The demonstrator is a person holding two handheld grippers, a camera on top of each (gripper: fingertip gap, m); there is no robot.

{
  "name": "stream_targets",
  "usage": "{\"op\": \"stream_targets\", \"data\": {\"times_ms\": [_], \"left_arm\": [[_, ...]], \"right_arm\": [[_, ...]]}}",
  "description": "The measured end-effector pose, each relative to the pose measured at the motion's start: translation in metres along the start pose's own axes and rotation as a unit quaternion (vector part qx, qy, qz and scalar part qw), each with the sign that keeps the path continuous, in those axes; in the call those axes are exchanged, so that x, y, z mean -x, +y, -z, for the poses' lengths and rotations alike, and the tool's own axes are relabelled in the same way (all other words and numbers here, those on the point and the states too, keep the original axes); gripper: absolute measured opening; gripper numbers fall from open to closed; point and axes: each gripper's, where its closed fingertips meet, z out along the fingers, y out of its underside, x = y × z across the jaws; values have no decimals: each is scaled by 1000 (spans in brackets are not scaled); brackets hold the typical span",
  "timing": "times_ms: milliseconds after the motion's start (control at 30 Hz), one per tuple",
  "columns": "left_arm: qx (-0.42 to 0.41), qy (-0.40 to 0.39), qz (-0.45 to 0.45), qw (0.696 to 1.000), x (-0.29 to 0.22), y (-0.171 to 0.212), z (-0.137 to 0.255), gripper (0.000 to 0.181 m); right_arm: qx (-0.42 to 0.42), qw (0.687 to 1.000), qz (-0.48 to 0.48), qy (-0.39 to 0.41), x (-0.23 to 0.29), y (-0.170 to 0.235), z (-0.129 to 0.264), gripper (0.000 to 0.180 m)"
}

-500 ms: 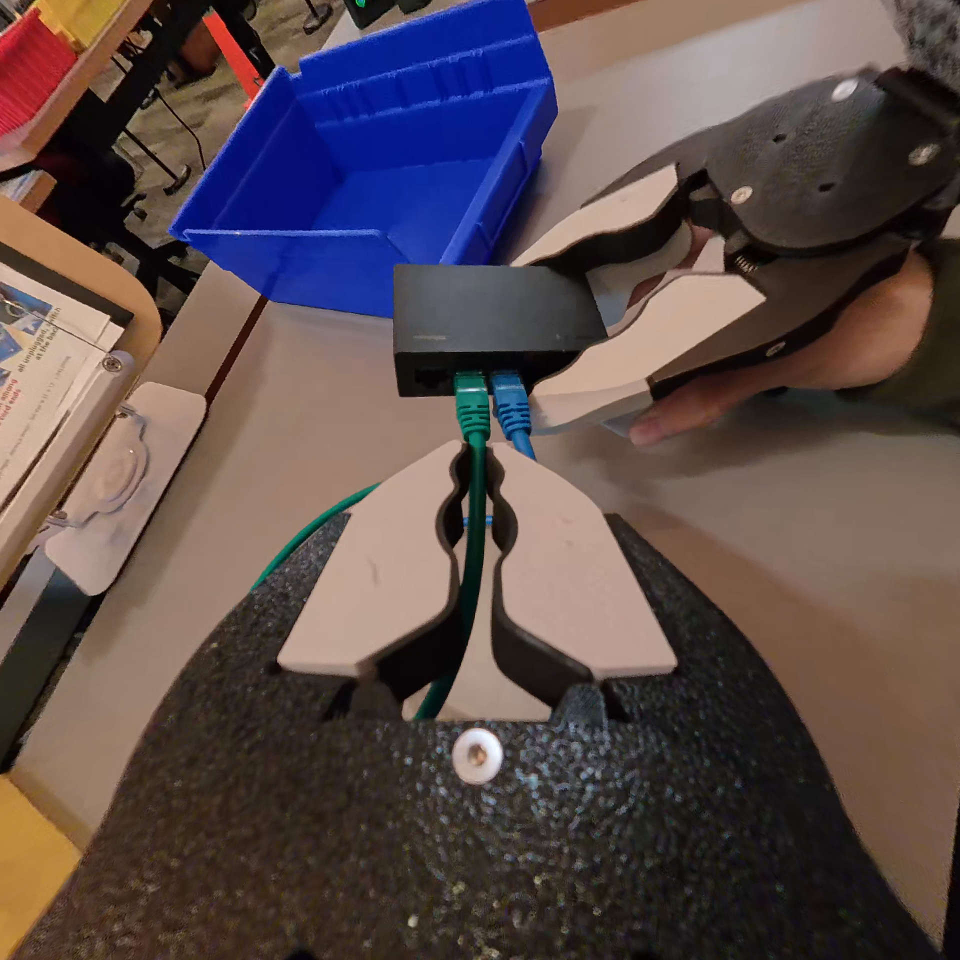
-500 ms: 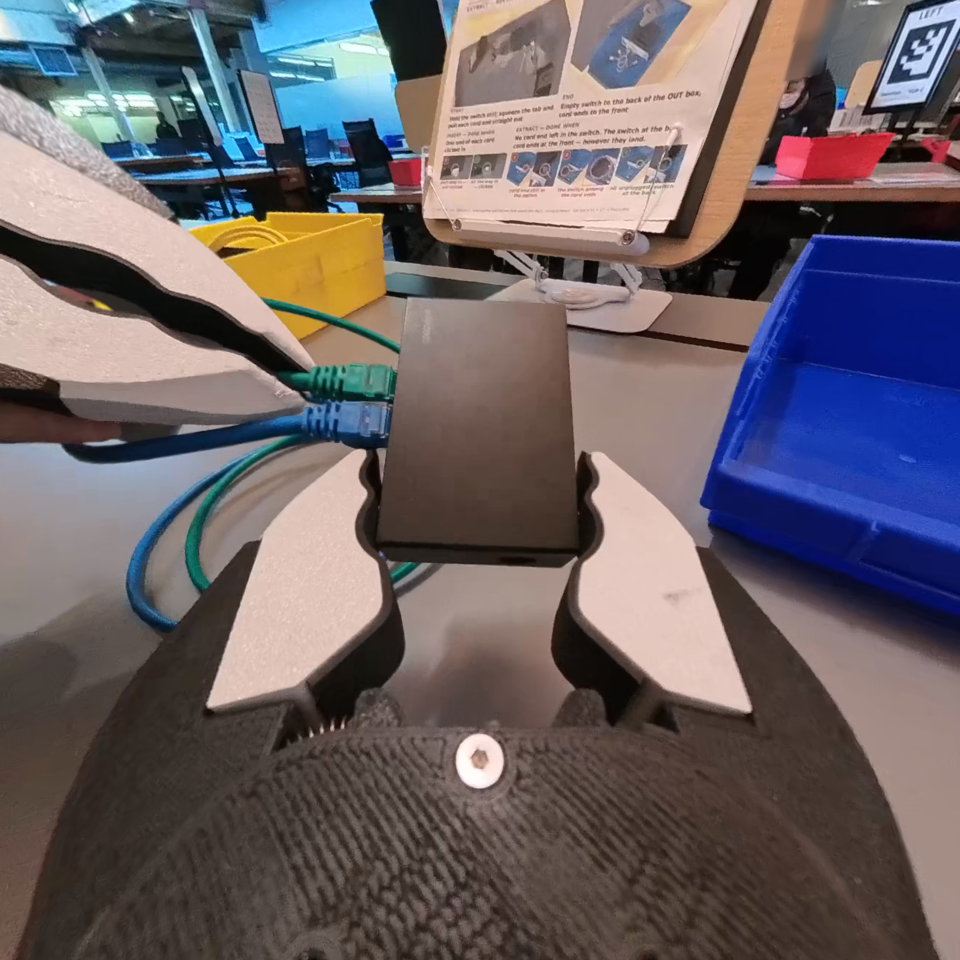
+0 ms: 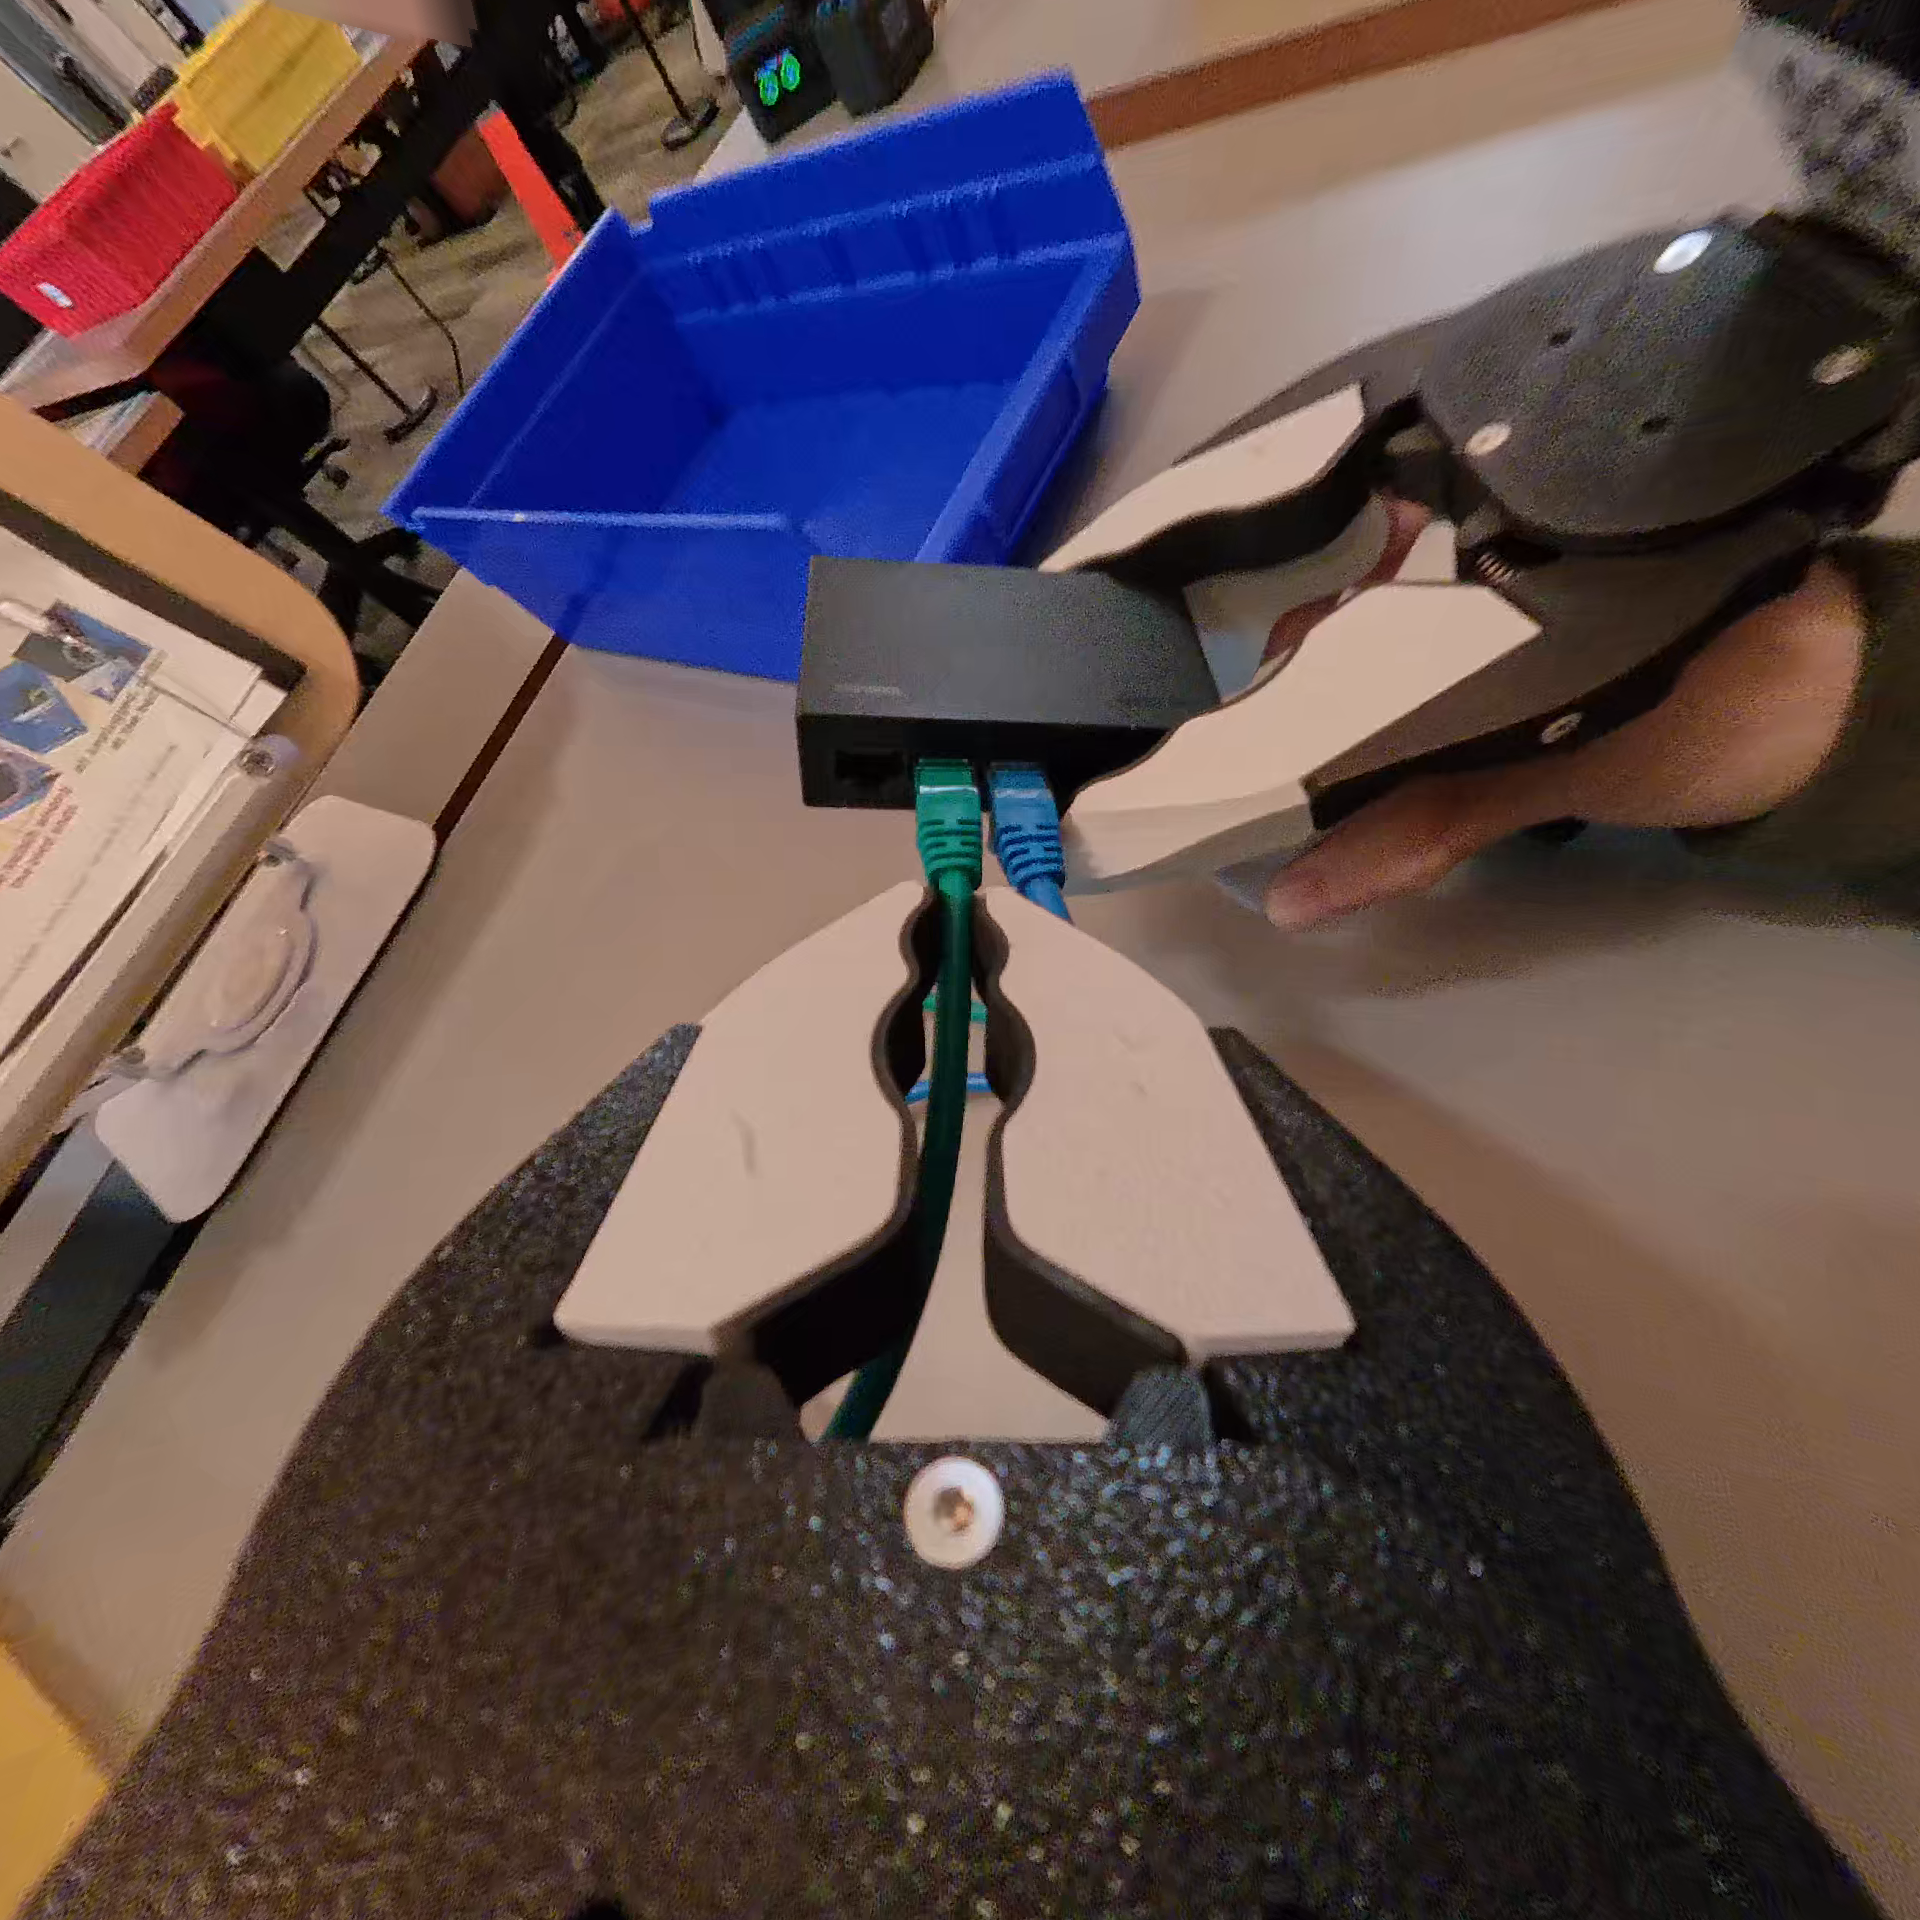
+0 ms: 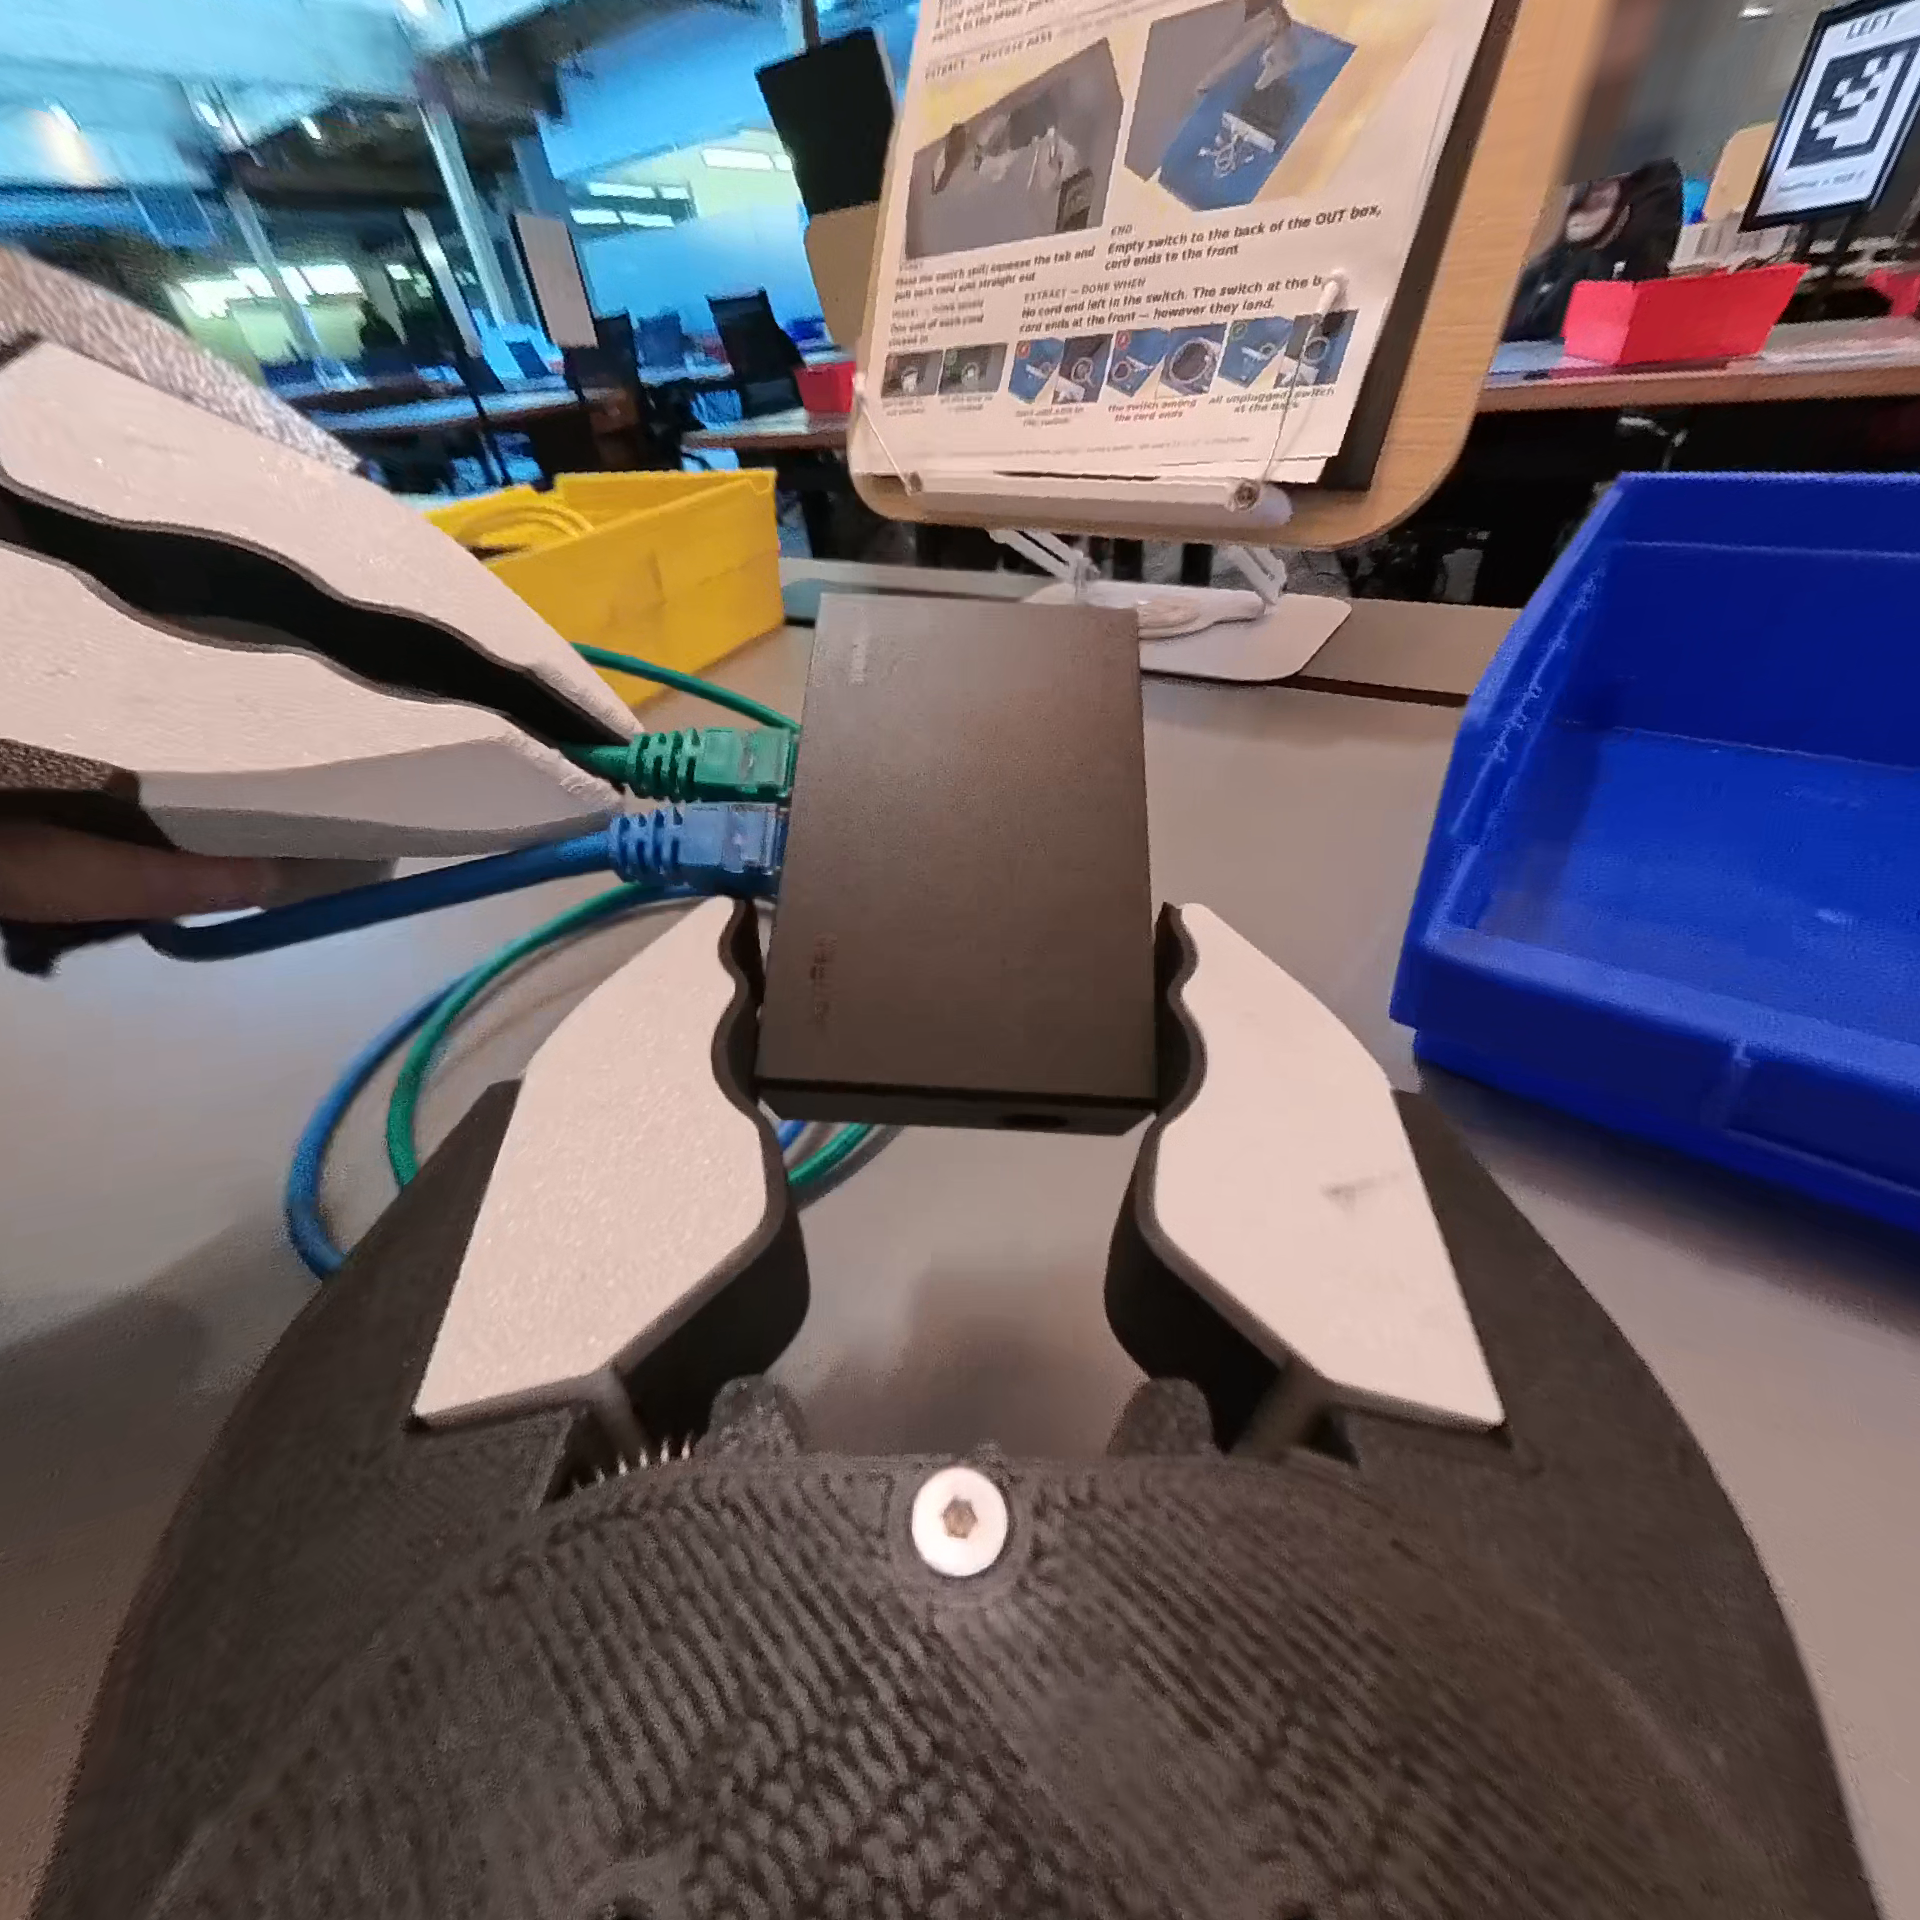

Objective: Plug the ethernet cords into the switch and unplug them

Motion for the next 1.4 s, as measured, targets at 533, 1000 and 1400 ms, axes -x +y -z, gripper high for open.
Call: {"op": "stream_targets", "data": {"times_ms": [533, 1000, 1400], "left_arm": [[122, -232, 379, 887, 268, 213, 155, 34], [81, -76, 546, 830, 317, 287, 88, 31], [-44, -85, 492, 865, 331, 192, 146, 7]], "right_arm": [[8, 1000, 10, 15, -12, 2, 6, 73], [16, 999, 48, -5, 1, 4, 5, 73], [-15, 1000, 2, -19, -5, -4, 11, 73]]}}
